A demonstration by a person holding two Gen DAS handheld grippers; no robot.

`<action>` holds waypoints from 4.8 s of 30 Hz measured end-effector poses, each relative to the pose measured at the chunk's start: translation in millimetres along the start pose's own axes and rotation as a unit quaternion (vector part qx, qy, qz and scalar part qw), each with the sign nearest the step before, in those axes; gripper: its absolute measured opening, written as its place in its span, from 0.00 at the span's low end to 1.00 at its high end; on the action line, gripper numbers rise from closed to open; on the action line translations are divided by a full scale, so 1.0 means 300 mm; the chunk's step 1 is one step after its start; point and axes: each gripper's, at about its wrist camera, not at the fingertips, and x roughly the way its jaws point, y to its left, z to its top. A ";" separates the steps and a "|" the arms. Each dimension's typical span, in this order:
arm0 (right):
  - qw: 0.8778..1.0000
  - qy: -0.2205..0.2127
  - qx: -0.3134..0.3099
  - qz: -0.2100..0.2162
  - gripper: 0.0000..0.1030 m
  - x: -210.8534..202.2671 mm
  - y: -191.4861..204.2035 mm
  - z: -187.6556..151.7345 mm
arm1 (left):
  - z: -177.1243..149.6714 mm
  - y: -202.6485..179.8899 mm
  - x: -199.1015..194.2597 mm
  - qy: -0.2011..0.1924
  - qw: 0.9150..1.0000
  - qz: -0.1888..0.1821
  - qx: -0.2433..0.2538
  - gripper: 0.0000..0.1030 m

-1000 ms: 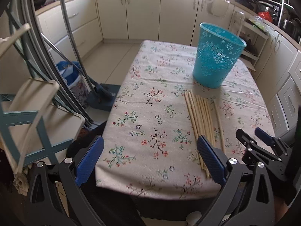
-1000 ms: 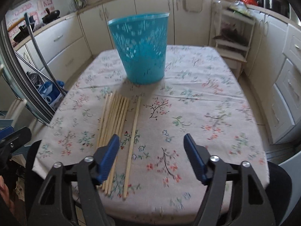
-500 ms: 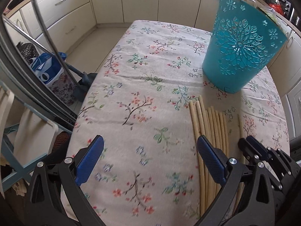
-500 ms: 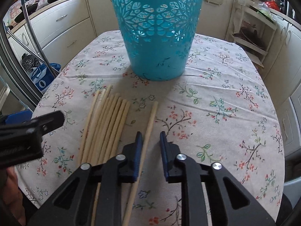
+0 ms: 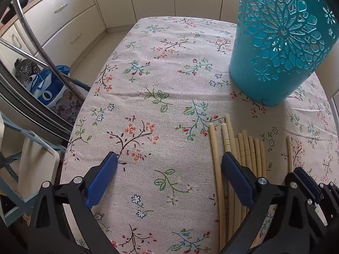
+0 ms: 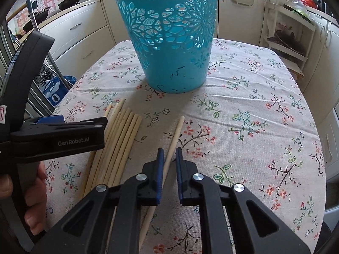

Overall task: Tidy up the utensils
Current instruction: 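Close the left tool on one wooden chopstick while the right tool grasps another, then drop the chopstick from the left tool into the teal basket while the right tool holds its stick, then raise the chopstick with the right tool over the teal basket and release it inside, then move both tools back down to the chopstick bundle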

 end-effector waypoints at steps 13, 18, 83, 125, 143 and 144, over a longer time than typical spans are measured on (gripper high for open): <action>0.999 -0.012 0.021 0.036 0.06 -0.007 -0.093 -0.007 | 0.039 0.013 -0.060 -0.011 0.989 -0.137 0.049 0.04; 0.997 -0.017 0.045 0.058 0.05 -0.006 -0.118 -0.011 | 0.132 0.116 -0.269 -0.080 0.979 -0.186 0.016 0.04; 0.977 -0.115 0.029 0.177 0.06 -0.436 -0.051 0.242 | 0.013 0.286 -0.004 -0.148 0.972 -0.152 -0.106 0.83; 0.964 -0.261 0.022 0.033 0.35 -0.577 0.066 0.187 | 0.002 0.332 0.009 -0.154 0.963 -0.154 -0.158 0.84; 0.999 -0.014 0.026 0.014 0.16 -0.008 0.078 0.018 | 0.002 0.325 0.013 -0.149 0.965 -0.154 -0.154 0.84; 1.000 -0.015 0.017 0.007 0.16 -0.008 0.087 0.019 | 0.003 0.325 0.014 -0.149 0.965 -0.154 -0.154 0.84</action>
